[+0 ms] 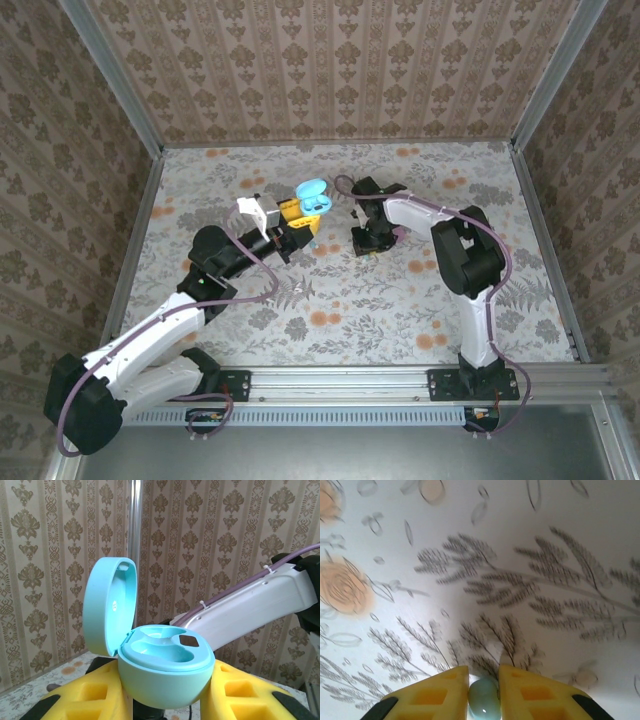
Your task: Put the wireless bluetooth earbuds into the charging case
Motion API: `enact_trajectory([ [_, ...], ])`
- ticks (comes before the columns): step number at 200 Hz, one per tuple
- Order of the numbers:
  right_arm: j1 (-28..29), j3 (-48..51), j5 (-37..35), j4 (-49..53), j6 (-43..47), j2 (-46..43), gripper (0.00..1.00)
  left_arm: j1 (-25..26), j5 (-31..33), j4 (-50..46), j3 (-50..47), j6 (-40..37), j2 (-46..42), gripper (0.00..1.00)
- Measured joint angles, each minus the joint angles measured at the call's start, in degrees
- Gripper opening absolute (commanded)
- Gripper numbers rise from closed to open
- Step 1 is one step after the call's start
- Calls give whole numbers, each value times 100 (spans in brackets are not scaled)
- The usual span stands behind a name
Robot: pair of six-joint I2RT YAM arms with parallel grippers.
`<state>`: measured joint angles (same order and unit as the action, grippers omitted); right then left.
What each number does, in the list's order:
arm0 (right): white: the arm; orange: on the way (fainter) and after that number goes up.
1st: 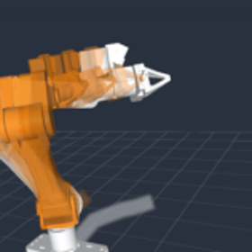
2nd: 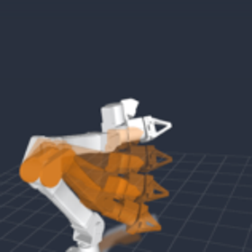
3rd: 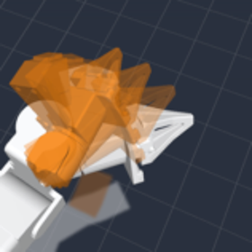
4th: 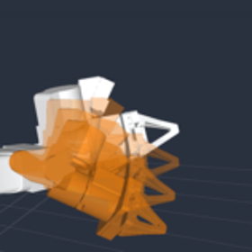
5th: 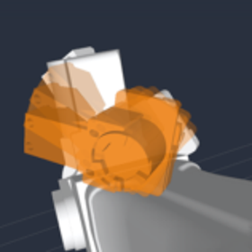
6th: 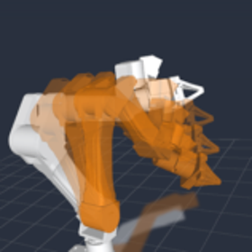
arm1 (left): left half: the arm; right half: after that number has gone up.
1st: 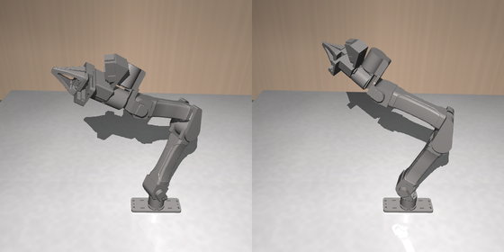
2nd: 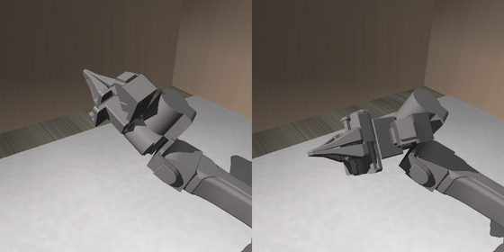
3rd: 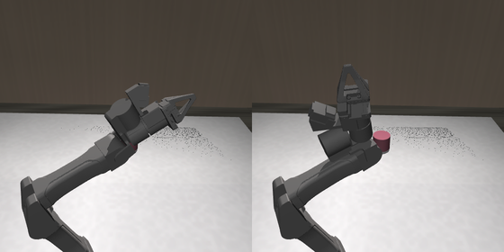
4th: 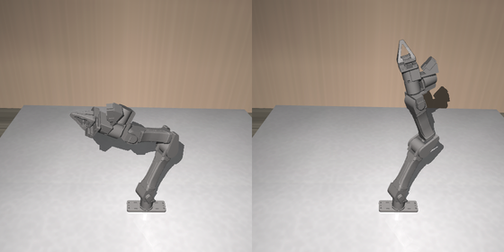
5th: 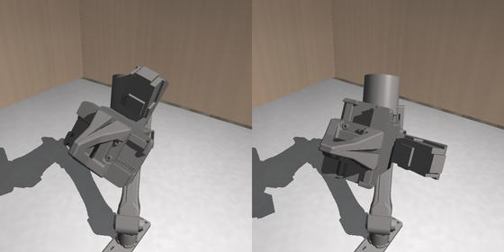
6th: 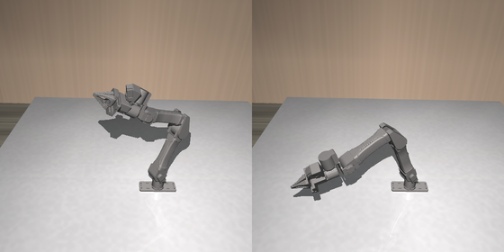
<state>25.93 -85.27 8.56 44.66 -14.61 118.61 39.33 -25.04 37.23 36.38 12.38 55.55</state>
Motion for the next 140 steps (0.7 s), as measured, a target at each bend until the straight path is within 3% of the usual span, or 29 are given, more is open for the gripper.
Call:
enact_trajectory([
  [75, -83, 481, 269, -214, -101, -291, 34, 0, -22, -7, 0, 2, 101, 33],
  [140, -260, 702, 715, -387, -144, -393, 34, 0, -22, -46, 2, 2, 168, 32],
])
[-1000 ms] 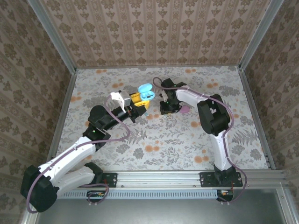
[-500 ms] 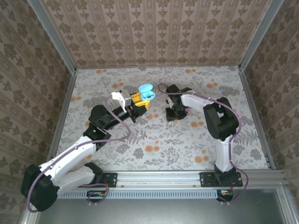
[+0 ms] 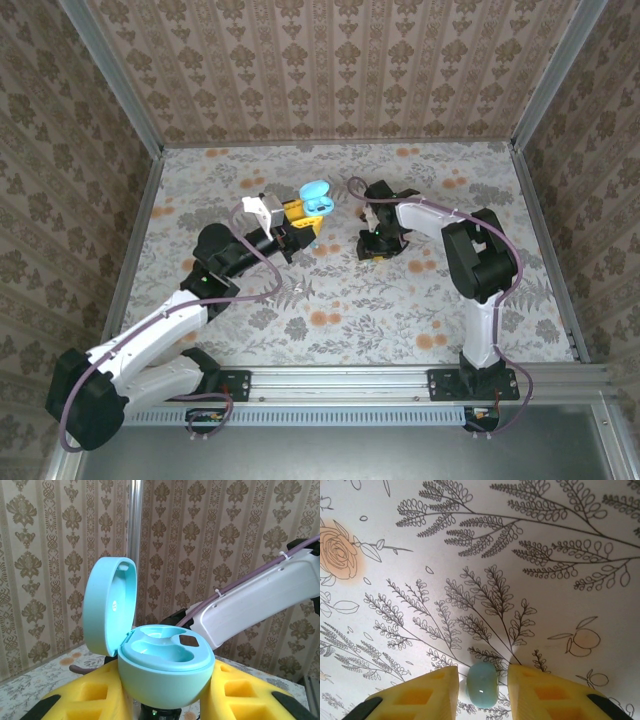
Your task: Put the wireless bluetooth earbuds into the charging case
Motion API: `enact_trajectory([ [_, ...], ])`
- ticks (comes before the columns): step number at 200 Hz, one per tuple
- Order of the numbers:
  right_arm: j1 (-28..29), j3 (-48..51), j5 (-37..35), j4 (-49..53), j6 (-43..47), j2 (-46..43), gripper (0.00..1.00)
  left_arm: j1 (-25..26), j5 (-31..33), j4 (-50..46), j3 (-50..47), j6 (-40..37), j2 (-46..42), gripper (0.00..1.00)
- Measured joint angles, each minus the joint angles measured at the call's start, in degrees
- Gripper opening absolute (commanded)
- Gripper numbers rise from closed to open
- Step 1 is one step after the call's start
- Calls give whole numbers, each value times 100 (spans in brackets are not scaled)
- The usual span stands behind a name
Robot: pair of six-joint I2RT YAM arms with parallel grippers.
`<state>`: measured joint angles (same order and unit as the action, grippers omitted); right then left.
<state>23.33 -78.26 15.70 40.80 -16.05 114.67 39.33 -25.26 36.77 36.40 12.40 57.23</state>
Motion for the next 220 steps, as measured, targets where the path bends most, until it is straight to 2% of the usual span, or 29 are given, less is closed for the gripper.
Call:
enact_trajectory([
  [147, -138, 2, 278, 15, 138, -46, 39, 0, -2, -20, 26, 2, 20, 32],
  [173, -188, 2, 374, 22, 278, -96, 36, 0, -2, -24, 37, 2, 31, 32],
  [220, -208, -11, 448, 188, 444, -98, 36, 2, -2, -35, 39, 2, 57, 32],
])
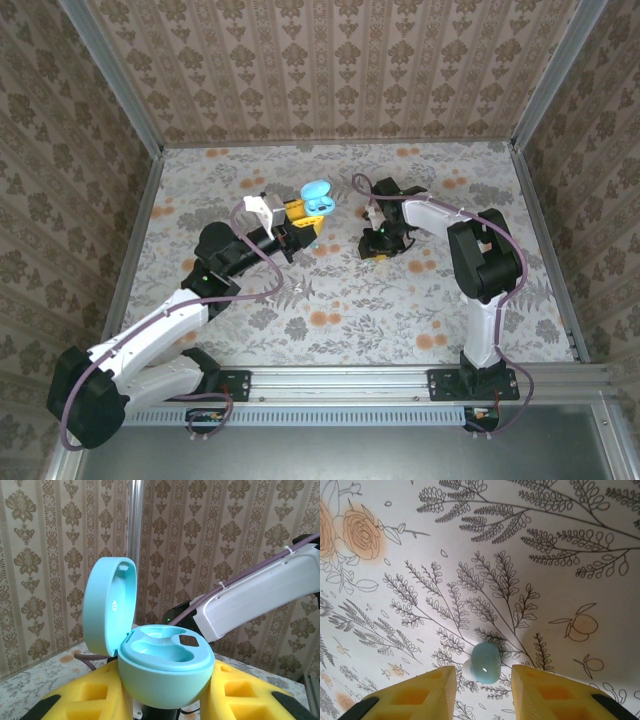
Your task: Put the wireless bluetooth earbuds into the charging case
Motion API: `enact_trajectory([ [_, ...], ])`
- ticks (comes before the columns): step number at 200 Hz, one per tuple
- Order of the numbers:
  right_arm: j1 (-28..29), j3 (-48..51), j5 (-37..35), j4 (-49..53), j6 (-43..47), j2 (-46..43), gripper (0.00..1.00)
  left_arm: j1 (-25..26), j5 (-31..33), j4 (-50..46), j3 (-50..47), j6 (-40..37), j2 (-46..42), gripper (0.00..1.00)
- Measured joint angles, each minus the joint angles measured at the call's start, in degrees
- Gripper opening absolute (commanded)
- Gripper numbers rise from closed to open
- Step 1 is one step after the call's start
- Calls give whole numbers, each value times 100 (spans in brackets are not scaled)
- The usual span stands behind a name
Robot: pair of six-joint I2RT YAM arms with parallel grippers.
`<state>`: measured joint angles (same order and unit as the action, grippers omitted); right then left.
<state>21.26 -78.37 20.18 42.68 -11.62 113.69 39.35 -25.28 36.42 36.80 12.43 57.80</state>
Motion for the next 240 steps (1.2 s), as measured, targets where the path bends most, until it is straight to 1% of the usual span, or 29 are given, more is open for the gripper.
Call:
enact_trajectory([
  [104, 9, -114, -4, 131, 103, 105, 36, 9, 2, -2, 4, 0, 0, 32],
  [127, 33, -133, -28, 131, 105, 190, 34, 9, 2, -4, 4, -2, 0, 32],
  [153, 61, -173, -94, 177, 103, 245, 32, 11, 2, -4, 4, -2, 0, 32],
  [240, 282, -260, -356, 238, 94, 275, 32, 11, 2, -4, 4, 0, 0, 32],
])
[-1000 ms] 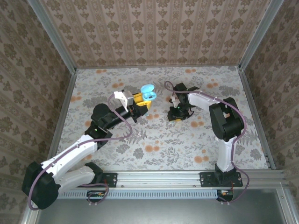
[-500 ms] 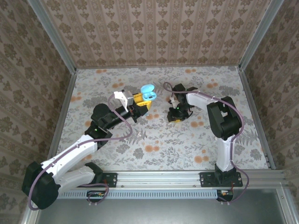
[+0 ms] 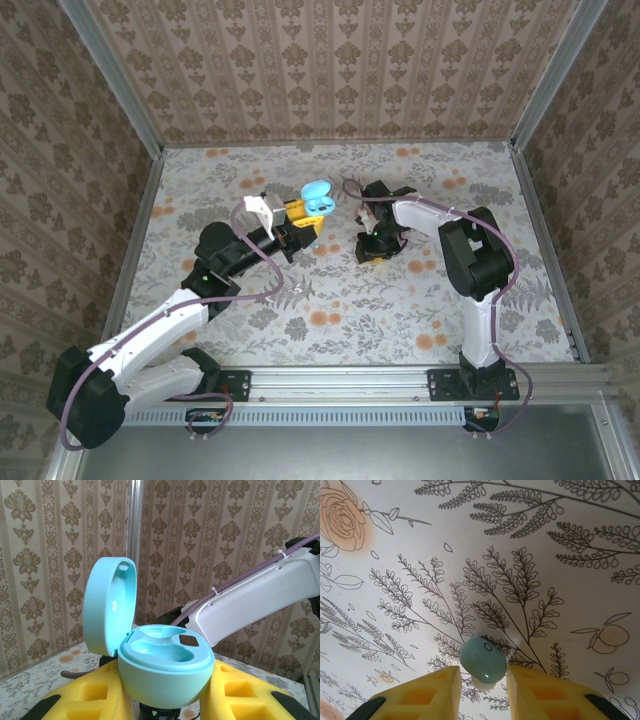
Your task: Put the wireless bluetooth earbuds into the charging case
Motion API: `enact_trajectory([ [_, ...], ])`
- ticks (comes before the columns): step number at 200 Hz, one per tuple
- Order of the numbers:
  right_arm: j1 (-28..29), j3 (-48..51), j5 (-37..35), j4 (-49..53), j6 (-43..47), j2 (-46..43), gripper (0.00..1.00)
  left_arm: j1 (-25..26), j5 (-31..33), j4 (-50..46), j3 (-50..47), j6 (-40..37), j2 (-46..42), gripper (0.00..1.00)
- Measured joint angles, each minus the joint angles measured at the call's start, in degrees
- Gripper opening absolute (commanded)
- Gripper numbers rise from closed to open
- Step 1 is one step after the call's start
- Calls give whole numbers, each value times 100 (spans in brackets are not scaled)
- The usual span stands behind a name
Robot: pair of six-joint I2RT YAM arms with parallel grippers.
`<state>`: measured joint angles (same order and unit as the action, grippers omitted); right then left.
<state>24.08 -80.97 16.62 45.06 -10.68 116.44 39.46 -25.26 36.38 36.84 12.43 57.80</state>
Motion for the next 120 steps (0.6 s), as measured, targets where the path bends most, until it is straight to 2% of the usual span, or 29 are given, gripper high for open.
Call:
enact_trajectory([
  [52, 20, -120, -74, 52, -37, 66, 36, 22, 0, 0, 0, -2, 0, 32],
  [120, 20, -551, -146, 44, -37, 317, 36, 22, 2, -2, 0, -2, 0, 32],
])
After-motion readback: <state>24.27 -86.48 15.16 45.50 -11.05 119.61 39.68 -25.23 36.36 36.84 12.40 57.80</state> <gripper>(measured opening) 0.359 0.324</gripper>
